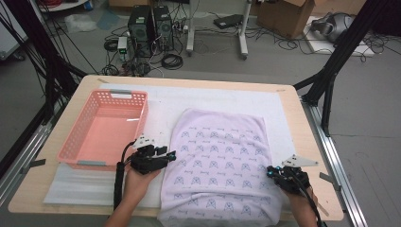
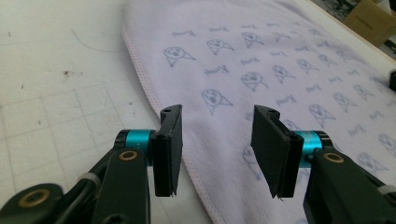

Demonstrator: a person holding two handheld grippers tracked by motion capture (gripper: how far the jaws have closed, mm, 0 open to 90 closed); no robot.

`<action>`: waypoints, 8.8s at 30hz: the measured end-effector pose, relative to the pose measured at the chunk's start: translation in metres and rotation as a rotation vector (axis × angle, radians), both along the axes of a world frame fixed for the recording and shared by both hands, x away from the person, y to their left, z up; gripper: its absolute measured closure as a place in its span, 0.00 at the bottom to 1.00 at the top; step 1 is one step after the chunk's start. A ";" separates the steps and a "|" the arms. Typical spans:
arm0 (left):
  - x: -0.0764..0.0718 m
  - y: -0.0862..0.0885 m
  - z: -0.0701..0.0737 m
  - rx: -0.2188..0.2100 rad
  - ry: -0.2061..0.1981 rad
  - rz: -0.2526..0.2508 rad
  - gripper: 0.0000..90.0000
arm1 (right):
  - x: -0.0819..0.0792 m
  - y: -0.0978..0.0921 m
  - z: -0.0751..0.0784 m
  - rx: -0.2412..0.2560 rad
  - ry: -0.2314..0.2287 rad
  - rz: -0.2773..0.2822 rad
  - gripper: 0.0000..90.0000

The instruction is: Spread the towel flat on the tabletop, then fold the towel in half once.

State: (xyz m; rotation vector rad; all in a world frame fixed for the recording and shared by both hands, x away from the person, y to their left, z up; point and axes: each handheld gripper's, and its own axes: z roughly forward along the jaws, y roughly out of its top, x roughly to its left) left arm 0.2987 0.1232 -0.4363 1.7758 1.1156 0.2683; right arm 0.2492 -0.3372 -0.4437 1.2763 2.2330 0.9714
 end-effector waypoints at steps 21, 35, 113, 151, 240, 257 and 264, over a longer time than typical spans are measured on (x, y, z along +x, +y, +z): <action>0.076 -0.018 0.010 0.064 -0.061 0.075 0.61 | -0.013 -0.014 0.011 0.062 -0.066 0.008 0.68; 0.137 -0.028 -0.004 0.055 0.012 0.107 0.64 | -0.017 0.005 0.023 0.065 -0.104 0.106 0.66; 0.068 -0.016 -0.008 0.040 0.042 0.080 0.61 | 0.062 -0.017 -0.001 0.101 -0.012 -0.009 0.64; -0.046 -0.008 -0.017 0.120 0.020 -0.044 0.64 | -0.018 -0.004 -0.005 0.045 -0.008 -0.012 0.64; -0.006 0.004 0.016 -0.118 -0.117 -0.105 0.26 | 0.002 -0.025 0.005 0.154 -0.106 -0.021 0.23; 0.051 -0.006 -0.002 -0.038 -0.009 0.004 0.37 | 0.068 -0.018 0.005 0.133 0.001 -0.074 0.23; 0.070 -0.014 -0.006 0.018 0.034 0.039 0.43 | 0.086 -0.009 -0.002 0.130 0.017 -0.112 0.29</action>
